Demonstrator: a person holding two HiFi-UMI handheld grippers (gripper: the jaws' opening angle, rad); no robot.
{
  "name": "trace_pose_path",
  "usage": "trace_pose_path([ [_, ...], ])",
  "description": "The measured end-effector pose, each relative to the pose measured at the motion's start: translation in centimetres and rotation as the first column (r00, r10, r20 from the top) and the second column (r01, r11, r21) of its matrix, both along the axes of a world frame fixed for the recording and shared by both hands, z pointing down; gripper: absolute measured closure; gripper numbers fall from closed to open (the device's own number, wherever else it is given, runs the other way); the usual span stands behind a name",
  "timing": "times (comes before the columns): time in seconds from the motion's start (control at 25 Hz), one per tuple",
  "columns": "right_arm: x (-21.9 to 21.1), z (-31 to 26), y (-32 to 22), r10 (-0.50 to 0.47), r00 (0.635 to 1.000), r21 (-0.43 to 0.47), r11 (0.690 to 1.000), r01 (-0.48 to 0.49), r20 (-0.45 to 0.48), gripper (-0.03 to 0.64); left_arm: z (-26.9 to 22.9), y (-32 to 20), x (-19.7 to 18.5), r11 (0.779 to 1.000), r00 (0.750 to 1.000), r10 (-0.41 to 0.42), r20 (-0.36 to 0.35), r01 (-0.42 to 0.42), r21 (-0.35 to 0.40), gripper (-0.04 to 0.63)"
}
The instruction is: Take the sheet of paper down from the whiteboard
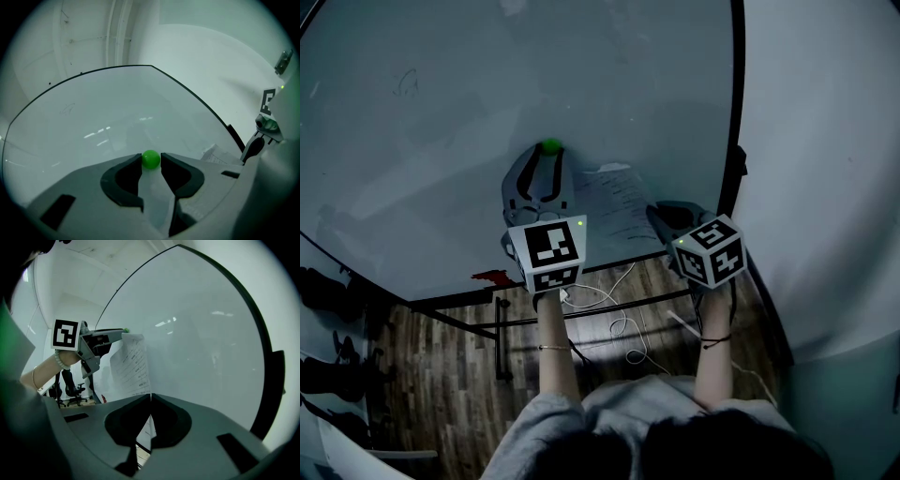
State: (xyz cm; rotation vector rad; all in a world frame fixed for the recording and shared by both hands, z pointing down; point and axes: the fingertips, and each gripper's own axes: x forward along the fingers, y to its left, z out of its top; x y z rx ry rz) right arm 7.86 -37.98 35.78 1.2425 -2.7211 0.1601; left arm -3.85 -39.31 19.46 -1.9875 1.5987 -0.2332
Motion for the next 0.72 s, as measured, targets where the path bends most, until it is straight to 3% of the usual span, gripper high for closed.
trace_pose_path([
  [0.48, 0.8, -0.4, 0.7, 0.044, 0.999, 0.041, 0.998, -0.044, 0.007, 0.615, 1.4, 3.0, -2.1, 0.999, 0.992, 0.033, -0.121, -0.034, -0.006, 0.472],
  [0.72, 0.8, -0.3, 1.0, 0.053, 0.999, 0.052, 0.997, -0.053, 0.002, 0.615, 3.7, 3.8, -3.8, 0.998, 0.985, 0.002, -0.175, -0.014, -0.065, 0.477],
])
